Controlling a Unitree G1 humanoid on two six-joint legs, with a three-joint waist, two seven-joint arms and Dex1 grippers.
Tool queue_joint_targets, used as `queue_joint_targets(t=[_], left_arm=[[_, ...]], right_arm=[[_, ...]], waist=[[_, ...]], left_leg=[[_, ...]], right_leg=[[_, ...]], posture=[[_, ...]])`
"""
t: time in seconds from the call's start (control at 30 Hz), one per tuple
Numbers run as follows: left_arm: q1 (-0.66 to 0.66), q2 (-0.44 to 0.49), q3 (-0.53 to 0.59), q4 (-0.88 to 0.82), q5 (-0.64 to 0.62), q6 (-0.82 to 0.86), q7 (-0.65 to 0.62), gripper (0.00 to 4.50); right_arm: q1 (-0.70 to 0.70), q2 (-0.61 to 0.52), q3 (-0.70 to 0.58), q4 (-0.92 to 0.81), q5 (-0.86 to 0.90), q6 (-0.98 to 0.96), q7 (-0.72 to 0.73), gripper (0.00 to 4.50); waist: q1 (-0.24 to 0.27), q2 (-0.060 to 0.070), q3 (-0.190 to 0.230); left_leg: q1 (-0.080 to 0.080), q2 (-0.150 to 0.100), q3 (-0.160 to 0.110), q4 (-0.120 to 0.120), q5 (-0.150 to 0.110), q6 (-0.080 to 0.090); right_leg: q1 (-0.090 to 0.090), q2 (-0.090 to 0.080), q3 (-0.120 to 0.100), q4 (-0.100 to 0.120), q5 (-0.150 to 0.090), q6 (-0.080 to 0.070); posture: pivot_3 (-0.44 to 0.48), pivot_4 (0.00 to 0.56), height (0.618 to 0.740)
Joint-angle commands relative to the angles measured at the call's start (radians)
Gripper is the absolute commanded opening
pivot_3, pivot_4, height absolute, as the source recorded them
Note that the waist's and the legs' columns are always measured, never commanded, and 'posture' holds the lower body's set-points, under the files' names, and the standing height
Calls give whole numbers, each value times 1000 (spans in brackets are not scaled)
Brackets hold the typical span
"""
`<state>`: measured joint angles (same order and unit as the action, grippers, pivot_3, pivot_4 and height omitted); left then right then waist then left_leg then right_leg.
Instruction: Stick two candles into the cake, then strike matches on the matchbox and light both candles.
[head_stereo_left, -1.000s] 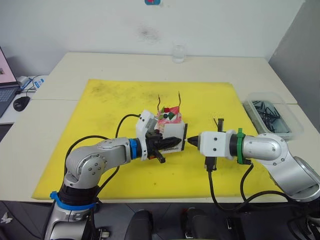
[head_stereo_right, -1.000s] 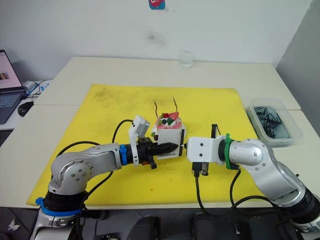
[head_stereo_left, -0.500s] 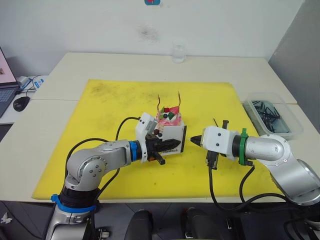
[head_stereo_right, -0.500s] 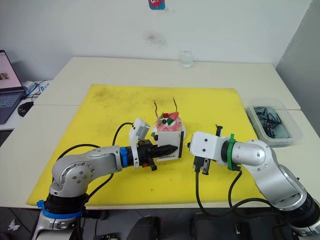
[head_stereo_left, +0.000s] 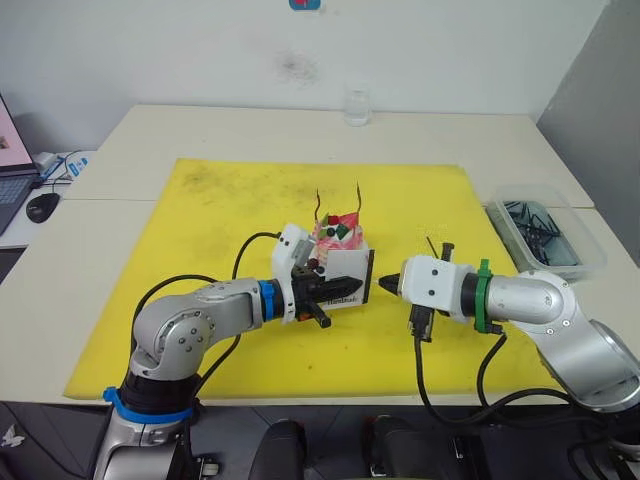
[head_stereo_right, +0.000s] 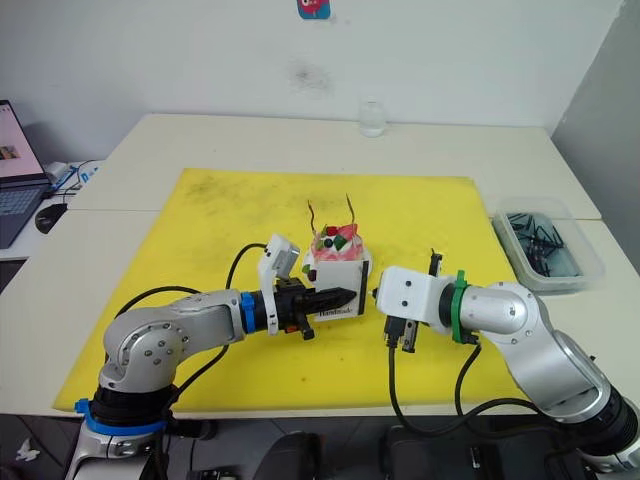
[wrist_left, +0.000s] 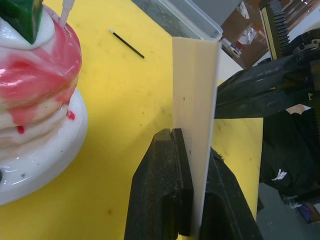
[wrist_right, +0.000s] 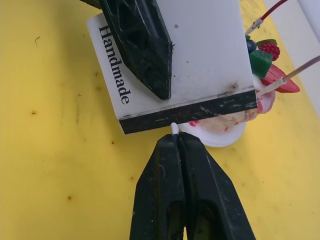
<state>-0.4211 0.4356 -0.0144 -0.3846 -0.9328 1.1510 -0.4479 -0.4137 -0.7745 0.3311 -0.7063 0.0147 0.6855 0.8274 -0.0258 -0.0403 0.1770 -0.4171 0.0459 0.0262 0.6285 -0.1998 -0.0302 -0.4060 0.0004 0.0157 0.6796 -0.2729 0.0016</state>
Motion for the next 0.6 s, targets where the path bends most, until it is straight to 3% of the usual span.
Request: queue_joint_targets(t=[0.03,0.6], left_arm=[[-17,-4,12,-27,-23,3,-11,0],[-2,7,7,-27,-9,-3,-20,0]], right_arm=[[-22,8,1,-31,-12,-21,-8,18],[-17,2,-13,-8,-43,-62,-4,18]], waist=[[0,0,0],[0,0,0]], left_leg=[[0,0,0,0,0,0],[0,0,0,0,0,0]], right_leg=[[0,0,0,0,0,0],[0,0,0,0,0,0]], posture=[[0,150,740],[0,150,740]])
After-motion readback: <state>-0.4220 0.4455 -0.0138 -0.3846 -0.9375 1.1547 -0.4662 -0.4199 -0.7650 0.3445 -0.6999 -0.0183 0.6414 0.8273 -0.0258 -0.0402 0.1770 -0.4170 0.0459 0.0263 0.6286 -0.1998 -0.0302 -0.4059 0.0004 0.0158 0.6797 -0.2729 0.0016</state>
